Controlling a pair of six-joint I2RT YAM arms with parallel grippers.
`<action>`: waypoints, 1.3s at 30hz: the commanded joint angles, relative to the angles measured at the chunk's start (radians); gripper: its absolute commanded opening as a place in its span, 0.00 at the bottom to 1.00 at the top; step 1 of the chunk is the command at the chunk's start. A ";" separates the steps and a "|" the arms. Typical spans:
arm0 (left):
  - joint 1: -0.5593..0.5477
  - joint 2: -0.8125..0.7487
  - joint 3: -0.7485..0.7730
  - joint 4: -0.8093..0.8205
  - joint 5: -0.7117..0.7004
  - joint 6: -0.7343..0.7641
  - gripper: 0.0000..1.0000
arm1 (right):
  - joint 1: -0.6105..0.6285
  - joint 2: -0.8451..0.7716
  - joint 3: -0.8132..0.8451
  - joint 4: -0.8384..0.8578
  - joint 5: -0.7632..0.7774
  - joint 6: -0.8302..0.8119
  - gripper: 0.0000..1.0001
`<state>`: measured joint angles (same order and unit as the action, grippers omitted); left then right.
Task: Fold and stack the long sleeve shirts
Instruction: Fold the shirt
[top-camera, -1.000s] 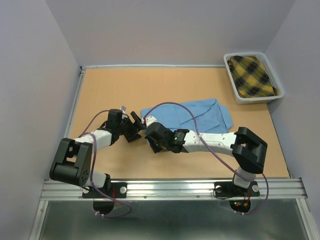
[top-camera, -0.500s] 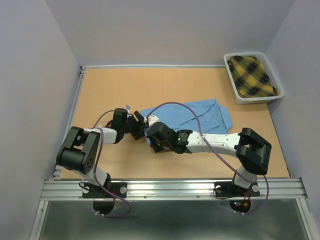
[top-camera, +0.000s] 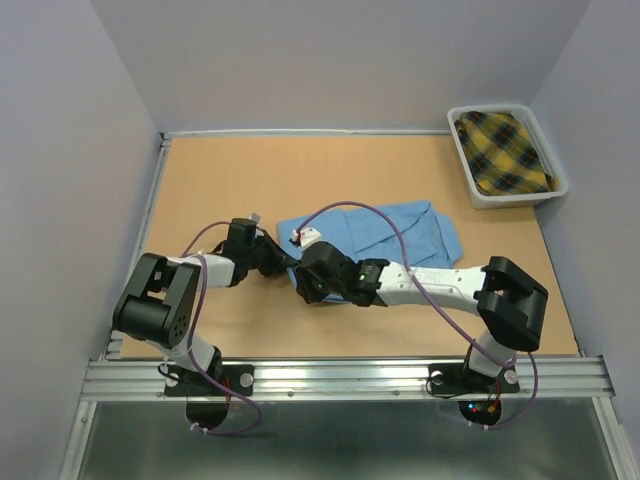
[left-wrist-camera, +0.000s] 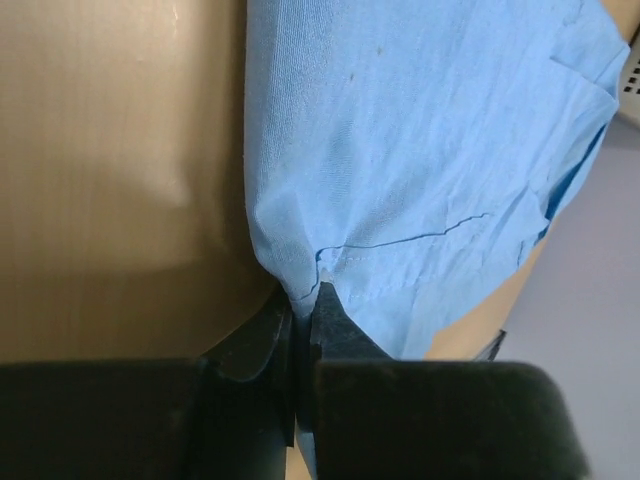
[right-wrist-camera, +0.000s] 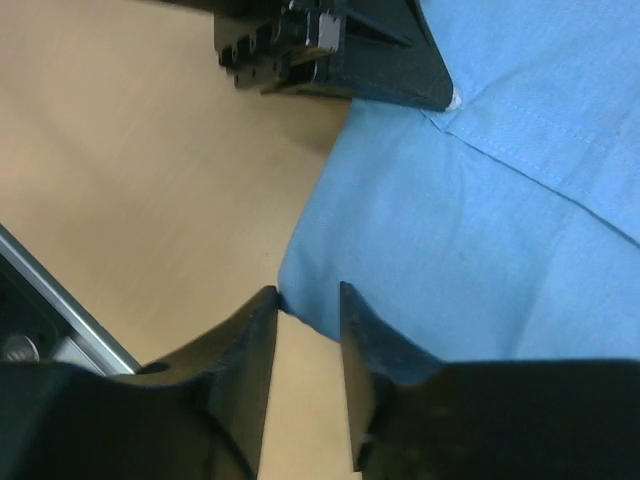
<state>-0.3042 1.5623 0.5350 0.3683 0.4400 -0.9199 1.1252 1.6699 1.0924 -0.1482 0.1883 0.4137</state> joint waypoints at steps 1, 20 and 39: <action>-0.003 -0.074 0.078 -0.182 -0.096 0.122 0.00 | -0.001 -0.073 -0.032 0.049 -0.003 0.014 0.47; 0.030 -0.162 0.488 -0.738 -0.328 0.472 0.00 | -0.326 -0.095 -0.086 0.178 -0.176 0.270 0.24; 0.048 -0.130 0.568 -0.779 -0.290 0.503 0.00 | -0.404 0.186 0.044 0.394 -0.228 0.341 0.02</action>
<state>-0.2607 1.4334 1.0500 -0.4015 0.1341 -0.4412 0.7254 1.8519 1.0679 0.1474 -0.0212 0.7395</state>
